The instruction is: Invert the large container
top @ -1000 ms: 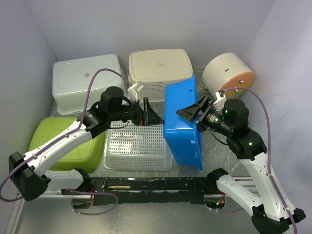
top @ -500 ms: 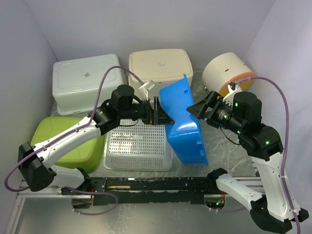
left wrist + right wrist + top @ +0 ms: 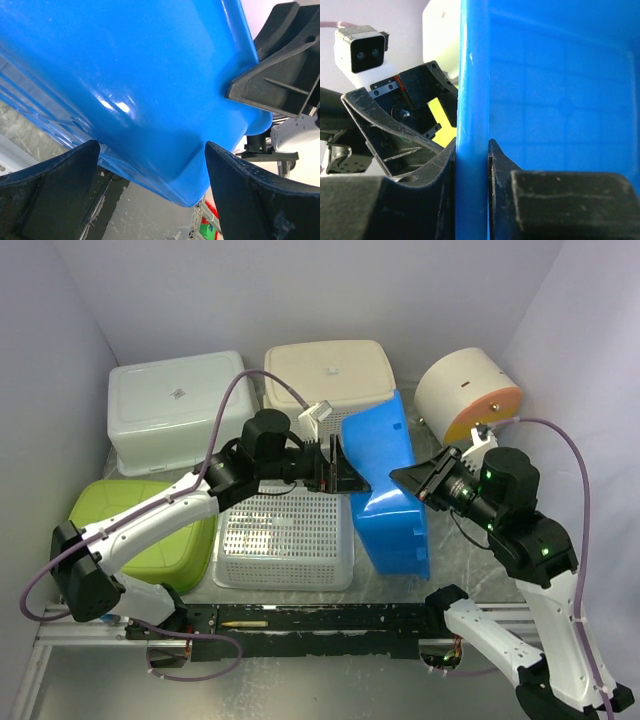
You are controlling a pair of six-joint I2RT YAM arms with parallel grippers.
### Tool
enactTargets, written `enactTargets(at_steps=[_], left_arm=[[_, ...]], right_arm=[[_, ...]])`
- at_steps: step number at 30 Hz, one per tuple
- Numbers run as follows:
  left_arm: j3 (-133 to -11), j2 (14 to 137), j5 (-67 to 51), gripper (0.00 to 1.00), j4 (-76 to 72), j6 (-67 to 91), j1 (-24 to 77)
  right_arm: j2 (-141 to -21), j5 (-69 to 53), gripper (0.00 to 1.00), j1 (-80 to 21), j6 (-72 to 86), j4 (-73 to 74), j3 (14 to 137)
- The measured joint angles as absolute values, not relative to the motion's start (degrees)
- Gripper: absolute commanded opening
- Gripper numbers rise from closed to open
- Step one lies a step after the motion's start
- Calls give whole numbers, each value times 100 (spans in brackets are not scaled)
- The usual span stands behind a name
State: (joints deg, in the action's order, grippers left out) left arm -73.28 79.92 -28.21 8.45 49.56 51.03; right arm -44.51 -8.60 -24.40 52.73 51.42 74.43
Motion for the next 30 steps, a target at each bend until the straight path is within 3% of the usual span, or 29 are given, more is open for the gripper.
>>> enactTargets(at_steps=[7,16,30], left_arm=[[-7684,8237,-2733,96,895,4925,5207],[-8040,8390,-2663,97,1103,4792,5286],[-8694,8580,-2342,97,1337,4630,5212]], right_arm=[[-3736,-558,0,-2443,6084,4543,6766],[-2346,-489,0,-2453,7616,2700,5072],[-1942,-325,0,-2436,8726,644,3833]])
